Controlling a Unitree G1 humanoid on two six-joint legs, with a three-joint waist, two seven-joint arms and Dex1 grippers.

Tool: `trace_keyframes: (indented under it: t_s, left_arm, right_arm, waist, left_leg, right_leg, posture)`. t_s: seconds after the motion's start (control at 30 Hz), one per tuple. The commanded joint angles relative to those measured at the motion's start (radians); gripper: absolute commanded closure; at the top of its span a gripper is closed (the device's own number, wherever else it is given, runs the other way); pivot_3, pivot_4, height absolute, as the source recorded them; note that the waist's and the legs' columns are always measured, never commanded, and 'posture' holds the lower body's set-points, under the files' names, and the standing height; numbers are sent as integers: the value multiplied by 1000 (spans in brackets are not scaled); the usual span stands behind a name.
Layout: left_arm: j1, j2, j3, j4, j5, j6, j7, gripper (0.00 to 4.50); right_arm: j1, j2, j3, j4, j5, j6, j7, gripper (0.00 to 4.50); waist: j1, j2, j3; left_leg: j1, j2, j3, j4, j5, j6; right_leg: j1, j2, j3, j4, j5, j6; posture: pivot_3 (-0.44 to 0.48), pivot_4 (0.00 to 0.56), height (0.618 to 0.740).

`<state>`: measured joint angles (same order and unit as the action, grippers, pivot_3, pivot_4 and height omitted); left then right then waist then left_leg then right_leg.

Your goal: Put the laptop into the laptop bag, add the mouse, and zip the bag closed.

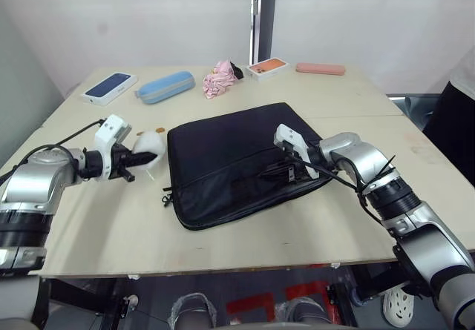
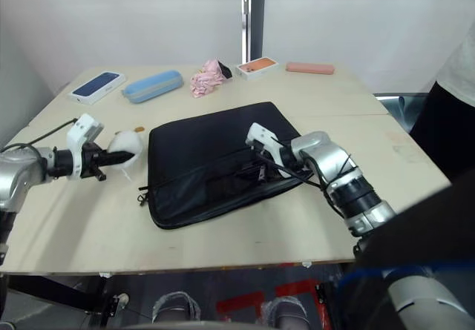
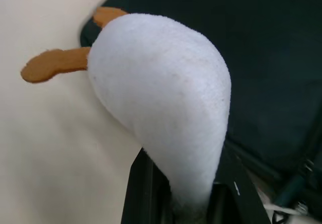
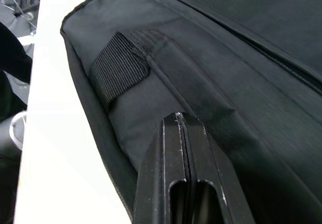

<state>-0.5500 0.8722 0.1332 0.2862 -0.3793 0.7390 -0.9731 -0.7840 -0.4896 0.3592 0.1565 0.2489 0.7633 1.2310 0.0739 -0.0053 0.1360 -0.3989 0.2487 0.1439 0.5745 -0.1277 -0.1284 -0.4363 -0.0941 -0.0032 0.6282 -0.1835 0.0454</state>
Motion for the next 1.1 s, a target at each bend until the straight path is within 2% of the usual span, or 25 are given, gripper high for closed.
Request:
trace_keyframes:
  t_s: [0.03, 0.23, 0.33, 0.5, 0.67, 0.8, 0.93, 1.1]
  left_arm:
    - [-98, -7, 2, 101, 42, -51, 44, 4302]
    - [-241, -47, -35, 309, 120, -151, 94, 4302]
    - [-264, -59, -38, 341, 134, -167, 90, 4302]
    - [-248, -90, -40, 326, 130, -163, 66, 4302]
    - [-197, -92, -31, 223, 96, -97, 17, 4302]
    - [-114, -68, -14, 27, 14, 23, -43, 4302]
    - [-3, 2, 29, -137, -75, 113, -114, 4302]
    - [151, 85, 88, -252, -150, 143, -185, 4302]
  right_arm:
    - [-13, 23, 19, -27, 7, 20, -9, 4500]
    - [-31, 50, 20, -31, 11, 32, -14, 4500]
    - [-37, 67, 13, -26, 8, 21, -31, 4500]
    - [-107, 161, -34, 93, -20, -13, -155, 4500]
    - [-128, 161, 47, 204, -118, -88, -186, 4500]
    - [-121, 149, 96, 251, -184, -152, -184, 4500]
    - [-121, 152, 91, 273, -199, -174, -190, 4500]
    - [-125, 164, 82, 290, -205, -187, -194, 4500]
  waist:
    - [1, 0, 0]
    - [9, 0, 0]
    - [10, 0, 0]
    - [9, 1, 1]
    - [15, 1, 1]
    - [17, 0, 1]
    - [13, 1, 1]
    - [10, 1, 1]
  left_leg:
    - [-1, 0, 0, 0, 0, 0]
    - [-2, 0, 0, 0, 0, 0]
    - [-2, 0, 0, 0, 0, 0]
    - [-2, 0, 0, 0, 0, 0]
    - [-3, 0, -1, 0, 0, -1]
    - [-1, 0, -1, 0, 0, -1]
    - [1, 0, -1, 1, 0, -1]
    - [2, 0, -1, 1, 0, -1]
  right_leg:
    - [-1, 0, 0, 0, 0, 0]
    - [-2, 0, -1, 0, 0, 0]
    - [-2, 0, -1, 0, 0, 0]
    - [-2, 0, -1, 1, 0, 0]
    - [-2, -1, -1, 0, 0, 0]
    - [-1, -1, -1, 1, 0, 0]
    - [1, -1, -1, 2, 0, 0]
    - [2, -1, -1, 3, 0, 0]
  posture:
    - [0, 150, 740]
    - [0, 150, 740]
    - [0, 150, 740]
    - [0, 150, 740]
    - [0, 150, 740]
    - [0, 150, 740]
    - [0, 150, 740]
    - [0, 150, 740]
